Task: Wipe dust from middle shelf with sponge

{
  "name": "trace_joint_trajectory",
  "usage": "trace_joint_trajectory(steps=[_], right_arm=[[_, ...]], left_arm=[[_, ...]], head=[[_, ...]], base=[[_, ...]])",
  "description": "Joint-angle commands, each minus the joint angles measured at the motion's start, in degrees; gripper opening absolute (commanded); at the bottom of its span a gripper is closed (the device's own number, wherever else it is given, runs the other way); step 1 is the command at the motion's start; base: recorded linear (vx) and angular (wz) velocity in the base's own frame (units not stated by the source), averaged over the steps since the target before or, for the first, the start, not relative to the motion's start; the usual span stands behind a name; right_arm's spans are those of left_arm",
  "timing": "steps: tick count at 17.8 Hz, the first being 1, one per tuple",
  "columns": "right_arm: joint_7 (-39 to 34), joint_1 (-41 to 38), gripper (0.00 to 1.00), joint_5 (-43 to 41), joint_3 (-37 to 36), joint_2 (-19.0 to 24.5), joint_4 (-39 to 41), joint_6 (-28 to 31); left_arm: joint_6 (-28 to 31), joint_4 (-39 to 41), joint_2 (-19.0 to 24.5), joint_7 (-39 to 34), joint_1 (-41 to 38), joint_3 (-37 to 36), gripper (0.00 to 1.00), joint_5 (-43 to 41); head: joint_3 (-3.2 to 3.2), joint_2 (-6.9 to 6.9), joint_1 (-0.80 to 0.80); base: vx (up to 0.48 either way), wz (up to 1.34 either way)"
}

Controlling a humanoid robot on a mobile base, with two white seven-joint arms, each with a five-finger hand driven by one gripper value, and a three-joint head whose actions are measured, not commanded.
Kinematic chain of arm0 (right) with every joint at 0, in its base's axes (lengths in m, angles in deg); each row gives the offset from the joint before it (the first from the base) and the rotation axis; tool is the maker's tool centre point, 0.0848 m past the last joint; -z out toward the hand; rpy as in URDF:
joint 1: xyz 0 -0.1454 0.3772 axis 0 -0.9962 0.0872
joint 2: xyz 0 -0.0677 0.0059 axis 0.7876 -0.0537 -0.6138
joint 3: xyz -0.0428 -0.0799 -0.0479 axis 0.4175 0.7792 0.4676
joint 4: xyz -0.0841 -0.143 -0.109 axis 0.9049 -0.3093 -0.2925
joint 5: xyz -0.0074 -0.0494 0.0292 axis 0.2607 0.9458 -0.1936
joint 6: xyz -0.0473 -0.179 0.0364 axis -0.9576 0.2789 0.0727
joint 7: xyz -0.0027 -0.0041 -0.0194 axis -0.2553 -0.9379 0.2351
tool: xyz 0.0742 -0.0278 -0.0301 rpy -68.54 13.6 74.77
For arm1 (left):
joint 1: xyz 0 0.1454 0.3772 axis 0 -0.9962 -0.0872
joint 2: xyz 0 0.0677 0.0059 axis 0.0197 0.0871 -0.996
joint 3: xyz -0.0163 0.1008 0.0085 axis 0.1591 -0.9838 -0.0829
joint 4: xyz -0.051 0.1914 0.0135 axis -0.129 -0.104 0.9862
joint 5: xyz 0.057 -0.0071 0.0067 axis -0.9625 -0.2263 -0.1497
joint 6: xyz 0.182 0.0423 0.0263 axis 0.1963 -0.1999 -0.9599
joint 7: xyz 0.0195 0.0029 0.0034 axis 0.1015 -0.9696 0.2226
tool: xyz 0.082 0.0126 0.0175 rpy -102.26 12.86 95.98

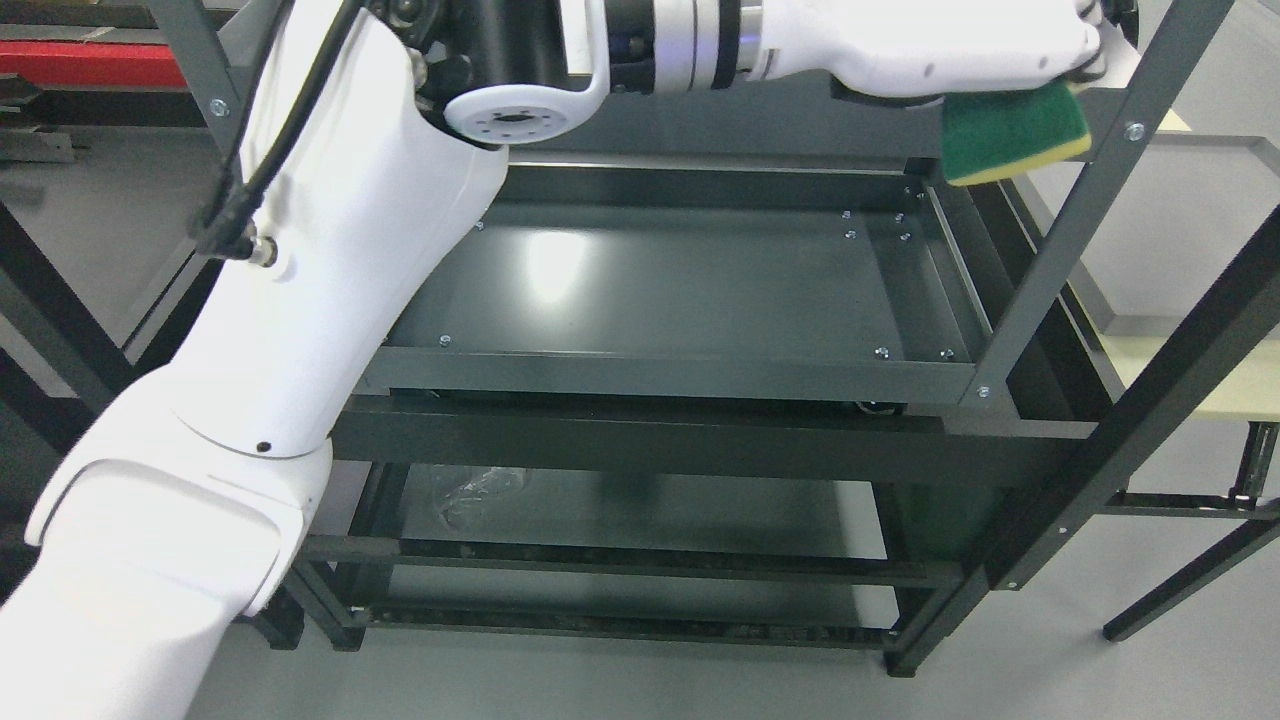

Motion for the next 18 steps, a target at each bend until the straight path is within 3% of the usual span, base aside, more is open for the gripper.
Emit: trace_joint_trajectory(steps=[1, 6, 8, 12, 18], right_arm=[[-0.01, -0.01, 1.00, 0.00, 0.00, -1.00, 1.00, 4.16], [-0.01, -0.01, 1.00, 0.00, 0.00, -1.00, 1.00, 4.16], [-0.01, -0.01, 1.00, 0.00, 0.00, -1.00, 1.00, 4.16], [-0.01, -0.01, 1.00, 0.00, 0.00, -1.00, 1.00, 4.16], [-0.01, -0.01, 1.00, 0.00, 0.00, -1.00, 1.00, 4.16]], left_arm=[[0.00, -5.27, -1.40, -0.06, 1.87, -9.51, 0.01, -1.47], [0.00, -5.28, -1.40, 0.29, -1.37, -3.81, 0.01, -6.31], [0.00, -4.31, 3.30, 0.29, -3.22, -0.82, 0.01, -6.31], [0.00, -2.29, 9.28, 2.92, -7.17, 11.64, 0.01, -6.05], [0.00, -2.02, 10.61, 12.67, -9.90, 30.46, 0.02, -0.71]], head=[[0.00, 0.00, 0.00], [0.00, 0.00, 0.00], [0.00, 0.00, 0.00], [0.00, 0.00, 0.00], [0.00, 0.00, 0.00]], base=[[-0.042, 0.00], [-0.031, 0.00], [0.000, 0.00], [0.000, 0.00], [0.000, 0.00]])
